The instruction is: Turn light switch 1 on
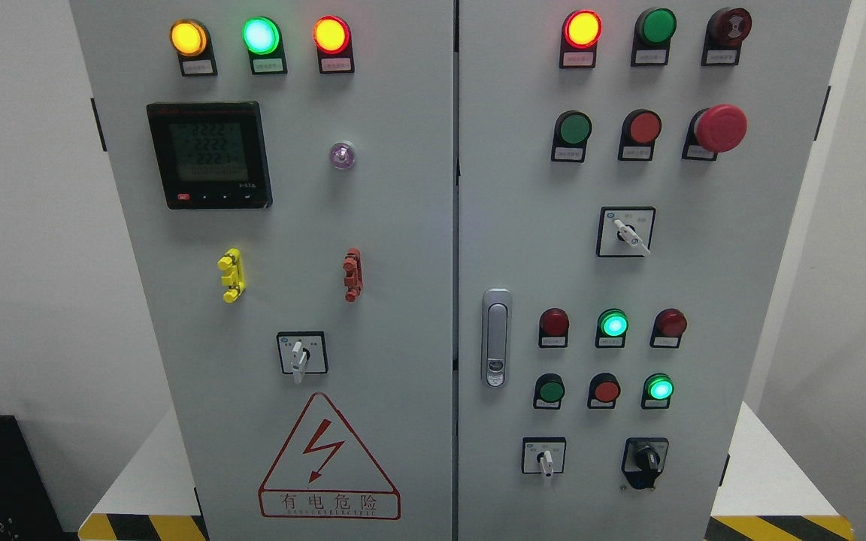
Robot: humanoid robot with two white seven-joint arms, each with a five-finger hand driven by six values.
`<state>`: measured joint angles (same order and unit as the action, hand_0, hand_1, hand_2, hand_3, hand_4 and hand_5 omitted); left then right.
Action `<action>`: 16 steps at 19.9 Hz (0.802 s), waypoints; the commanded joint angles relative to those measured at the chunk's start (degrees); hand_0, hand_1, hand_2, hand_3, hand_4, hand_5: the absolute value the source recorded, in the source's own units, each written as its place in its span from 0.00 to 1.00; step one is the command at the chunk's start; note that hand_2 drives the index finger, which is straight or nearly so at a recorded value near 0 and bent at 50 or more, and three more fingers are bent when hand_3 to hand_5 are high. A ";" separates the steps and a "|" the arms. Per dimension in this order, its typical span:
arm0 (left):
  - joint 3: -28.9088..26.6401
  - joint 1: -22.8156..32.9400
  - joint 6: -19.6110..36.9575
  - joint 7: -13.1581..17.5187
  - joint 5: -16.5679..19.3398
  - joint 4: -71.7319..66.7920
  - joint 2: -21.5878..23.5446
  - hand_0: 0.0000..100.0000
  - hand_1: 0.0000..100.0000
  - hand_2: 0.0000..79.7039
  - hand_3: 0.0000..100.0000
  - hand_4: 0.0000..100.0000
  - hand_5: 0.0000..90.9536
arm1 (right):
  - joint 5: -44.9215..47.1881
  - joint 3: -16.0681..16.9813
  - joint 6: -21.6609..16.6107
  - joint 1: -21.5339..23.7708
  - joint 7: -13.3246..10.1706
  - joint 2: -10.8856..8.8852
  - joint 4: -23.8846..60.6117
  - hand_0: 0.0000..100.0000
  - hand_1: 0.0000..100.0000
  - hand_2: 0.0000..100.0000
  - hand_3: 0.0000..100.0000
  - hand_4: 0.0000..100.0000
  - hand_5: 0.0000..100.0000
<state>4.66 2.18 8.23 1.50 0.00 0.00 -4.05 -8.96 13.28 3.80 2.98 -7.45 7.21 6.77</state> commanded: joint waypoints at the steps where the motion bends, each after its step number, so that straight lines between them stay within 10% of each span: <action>1: 0.00 0.01 0.03 -0.18 -1.76 1.58 0.09 0.19 0.00 0.00 0.00 0.00 0.00 | 0.00 0.00 -0.02 0.01 -0.02 0.00 0.00 0.31 0.00 0.00 0.00 0.00 0.00; 16: -0.09 6.33 -0.06 -2.82 -1.15 23.96 1.58 0.19 0.00 0.00 0.00 0.00 0.00 | 0.00 0.00 -0.02 -0.08 -0.02 0.00 0.00 0.31 0.00 0.00 0.00 0.00 0.00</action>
<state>4.65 4.43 8.16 -0.66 0.00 5.78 -3.79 -8.96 13.28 3.80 2.97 -7.45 7.21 6.76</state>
